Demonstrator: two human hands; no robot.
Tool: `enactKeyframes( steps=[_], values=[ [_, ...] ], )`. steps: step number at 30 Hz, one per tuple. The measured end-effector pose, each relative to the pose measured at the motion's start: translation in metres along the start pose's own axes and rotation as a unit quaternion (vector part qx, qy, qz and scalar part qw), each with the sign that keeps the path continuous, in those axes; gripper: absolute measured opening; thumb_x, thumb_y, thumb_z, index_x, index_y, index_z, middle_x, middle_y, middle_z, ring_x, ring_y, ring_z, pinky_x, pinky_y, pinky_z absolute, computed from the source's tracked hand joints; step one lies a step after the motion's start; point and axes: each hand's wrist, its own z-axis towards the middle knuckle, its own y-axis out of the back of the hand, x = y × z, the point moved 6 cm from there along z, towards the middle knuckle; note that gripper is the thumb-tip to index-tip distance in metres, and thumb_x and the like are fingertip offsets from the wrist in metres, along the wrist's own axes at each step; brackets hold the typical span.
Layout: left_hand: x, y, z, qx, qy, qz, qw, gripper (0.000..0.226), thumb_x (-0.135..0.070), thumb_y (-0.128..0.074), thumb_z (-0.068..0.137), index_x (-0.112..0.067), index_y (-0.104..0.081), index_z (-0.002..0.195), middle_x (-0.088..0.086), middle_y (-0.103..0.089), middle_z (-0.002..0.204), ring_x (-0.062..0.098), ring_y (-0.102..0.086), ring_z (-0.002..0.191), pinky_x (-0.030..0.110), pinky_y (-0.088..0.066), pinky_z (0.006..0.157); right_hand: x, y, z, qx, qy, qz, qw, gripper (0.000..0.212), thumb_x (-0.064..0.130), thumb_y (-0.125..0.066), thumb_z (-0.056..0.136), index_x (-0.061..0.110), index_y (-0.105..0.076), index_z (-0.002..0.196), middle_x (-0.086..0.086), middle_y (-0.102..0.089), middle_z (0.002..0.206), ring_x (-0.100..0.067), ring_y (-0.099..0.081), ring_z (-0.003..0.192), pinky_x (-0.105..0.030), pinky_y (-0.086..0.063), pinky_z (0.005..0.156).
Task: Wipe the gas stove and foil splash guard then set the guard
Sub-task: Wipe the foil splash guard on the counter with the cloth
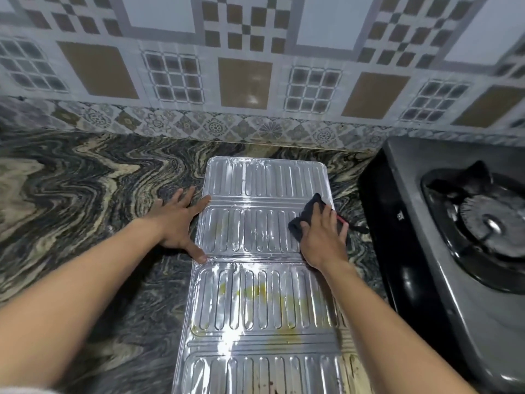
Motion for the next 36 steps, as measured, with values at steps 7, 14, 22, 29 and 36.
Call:
enactKeyframes(
  steps=[7,14,22,29,36],
  values=[
    [0.002,-0.001,0.000,0.001,-0.001,0.000,1.000,0.161,-0.094,-0.066,0.030,-0.041,0.029,0.149,0.000,0.036,0.157,0.029,0.023,0.150,0.063,-0.002,0.119,0.080,-0.014,-0.016,-0.005,0.145,-0.037,0.989,0.070,0.026,-0.038,0.100,0.015,-0.002,0.158,-0.012,0.000,0.166,-0.032,0.004,0.152,-0.061,0.005,0.118],
    [0.002,-0.001,0.001,0.000,0.003,-0.010,1.000,0.158,-0.089,-0.072,0.034,-0.042,0.026,0.149,-0.001,0.035,0.158,0.026,0.025,0.149,0.060,0.002,0.120,0.161,-0.036,-0.037,0.078,0.365,-0.072,0.925,0.082,0.016,-0.054,0.090,0.022,-0.011,0.159,-0.006,0.000,0.167,-0.025,0.005,0.153,-0.055,0.007,0.120],
    [0.006,-0.004,0.004,-0.008,0.004,-0.005,1.000,0.160,-0.092,-0.069,0.031,-0.043,0.028,0.148,-0.001,0.036,0.157,0.027,0.026,0.149,0.060,0.003,0.118,0.123,-0.030,-0.035,0.080,0.401,-0.086,0.908,0.083,0.011,-0.051,0.087,0.027,-0.013,0.158,-0.003,-0.004,0.167,-0.019,0.002,0.153,-0.048,0.008,0.122],
    [0.003,-0.003,0.002,-0.008,0.008,-0.013,1.000,0.159,-0.091,-0.071,0.032,-0.044,0.027,0.149,-0.002,0.036,0.158,0.026,0.026,0.149,0.060,0.004,0.120,0.132,-0.023,-0.015,-0.001,0.242,-0.053,0.969,0.082,0.019,-0.055,0.090,0.019,-0.010,0.159,-0.009,-0.006,0.166,-0.026,-0.001,0.153,-0.058,0.004,0.120],
    [0.002,-0.002,0.002,-0.005,0.003,-0.023,1.000,0.160,-0.092,-0.069,0.030,-0.044,0.026,0.149,-0.002,0.036,0.158,0.026,0.027,0.148,0.059,0.006,0.118,0.140,-0.038,-0.044,0.076,0.343,-0.048,0.935,0.081,0.015,-0.049,0.093,0.024,-0.002,0.159,-0.005,0.003,0.167,-0.022,0.008,0.153,-0.051,0.011,0.121]
  ],
)
